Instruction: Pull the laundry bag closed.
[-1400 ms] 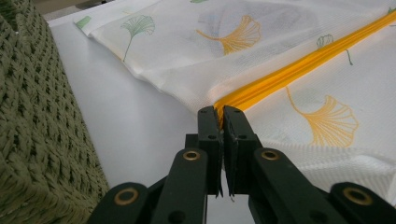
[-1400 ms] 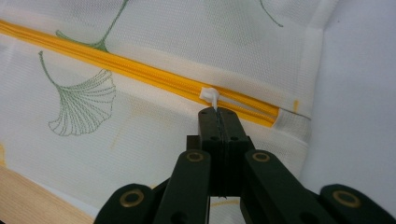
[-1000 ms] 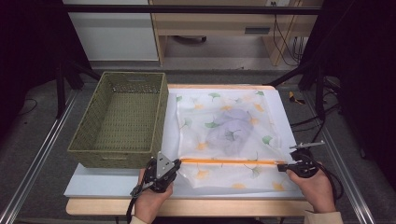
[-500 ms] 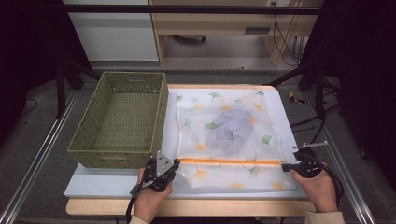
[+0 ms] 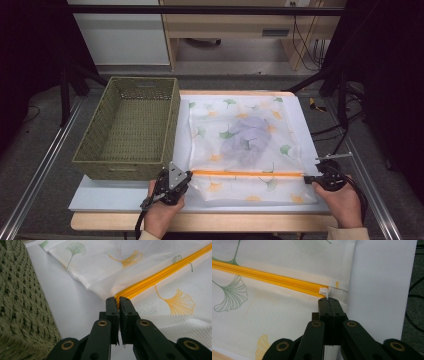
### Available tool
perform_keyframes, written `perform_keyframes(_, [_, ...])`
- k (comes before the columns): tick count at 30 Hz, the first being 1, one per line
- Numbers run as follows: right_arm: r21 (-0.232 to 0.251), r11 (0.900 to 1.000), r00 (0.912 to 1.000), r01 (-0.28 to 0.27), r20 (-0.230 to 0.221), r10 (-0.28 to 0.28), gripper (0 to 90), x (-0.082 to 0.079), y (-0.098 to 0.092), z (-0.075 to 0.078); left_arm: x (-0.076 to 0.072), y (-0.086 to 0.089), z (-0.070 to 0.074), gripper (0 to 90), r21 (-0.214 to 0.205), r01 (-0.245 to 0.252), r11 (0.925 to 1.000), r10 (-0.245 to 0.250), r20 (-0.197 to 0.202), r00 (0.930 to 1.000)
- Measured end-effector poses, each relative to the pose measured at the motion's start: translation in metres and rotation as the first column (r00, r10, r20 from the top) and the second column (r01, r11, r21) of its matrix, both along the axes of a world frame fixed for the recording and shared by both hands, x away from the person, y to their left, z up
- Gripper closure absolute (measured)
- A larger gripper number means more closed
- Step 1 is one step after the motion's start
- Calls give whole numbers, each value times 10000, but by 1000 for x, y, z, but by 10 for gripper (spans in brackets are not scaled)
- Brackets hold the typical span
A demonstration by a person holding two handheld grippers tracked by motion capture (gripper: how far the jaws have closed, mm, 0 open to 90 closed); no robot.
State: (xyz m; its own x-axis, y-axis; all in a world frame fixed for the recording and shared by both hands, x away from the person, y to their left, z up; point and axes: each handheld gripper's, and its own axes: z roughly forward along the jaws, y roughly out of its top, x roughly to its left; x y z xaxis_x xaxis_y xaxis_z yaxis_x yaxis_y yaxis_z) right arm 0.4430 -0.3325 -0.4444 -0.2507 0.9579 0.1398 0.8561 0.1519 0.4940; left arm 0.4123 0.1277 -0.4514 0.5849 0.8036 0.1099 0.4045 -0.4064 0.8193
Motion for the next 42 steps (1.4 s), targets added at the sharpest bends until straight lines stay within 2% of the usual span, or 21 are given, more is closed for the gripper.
perform_keyframes(4, [-18, 10000, 10000, 56, 60, -56, 900, -1, 0, 1, 0, -1, -1, 864, 211, 45, 9998, -45, -8, 10000])
perform_keyframes(12, [111, 9999, 9995, 110, 298, -113, 900, -2, -1, -1, 0, -1, -1, 862, 86, 102, 9999, -102, -4, 9999])
perform_keyframes(17, [38, 9999, 9980, -128, 620, 125, 900, -5, 0, -3, 1, -2, -4, 859, 189, 180, 9997, -178, -128, 9998])
perform_keyframes(22, [-54, 9997, 9975, -247, 668, 250, 900, -6, 2, -6, 1, -3, -6, 855, 272, 260, 9993, -255, -179, 9995])
perform_keyframes(27, [-145, 9987, 9931, -486, 1064, 499, 890, -8, 4, -7, 1, -6, -7, 837, 301, 369, 9989, -365, -129, 9992])
perform_keyframes(28, [-128, 9984, 9917, -559, 1154, 570, 869, -8, 4, -7, 1, -6, -6, 819, 352, 384, 9986, -381, -96, 9992])
perform_keyframes(31, [-112, 9966, 9861, -819, 1445, 826, 810, -9, 7, -8, 1, -7, -6, 786, 159, 385, 9991, -386, 16, 9993])
perform_keyframes(32, [-88, 9958, 9838, -916, 1538, 919, 789, -10, 9, -7, 1, -6, -5, 761, 180, 451, 9988, -451, 23, 9990])
perform_keyframes(33, [-109, 9947, 9807, -1019, 1668, 1022, 770, -10, 10, -7, 1, -7, -6, 737, -9, 421, 9991, -421, 105, 9991])
perform_keyframes(35, [-125, 9932, 9739, -1159, 1949, 1161, 714, -11, 13, -6, 1, -9, -5, 666, -135, 550, 9984, -548, 140, 9984])
perform_keyframes(36, [-156, 9925, 9689, -1213, 2152, 1218, 681, -11, 14, -5, 1, -9, -5, 627, -186, 591, 9981, -588, 161, 9981])
perform_keyframes(40, [-28, 9929, 9588, -1192, 2592, 1159, 524, -11, 16, -3, 0, -12, -2, 511, -429, 793, 9959, -775, 402, 9962])
perform_keyframes(42, [17, 9932, 9501, -1168, 2913, 1112, 438, -11, 16, -1, -1, -12, 0, 450, -626, 879, 9942, -848, 502, 9951])
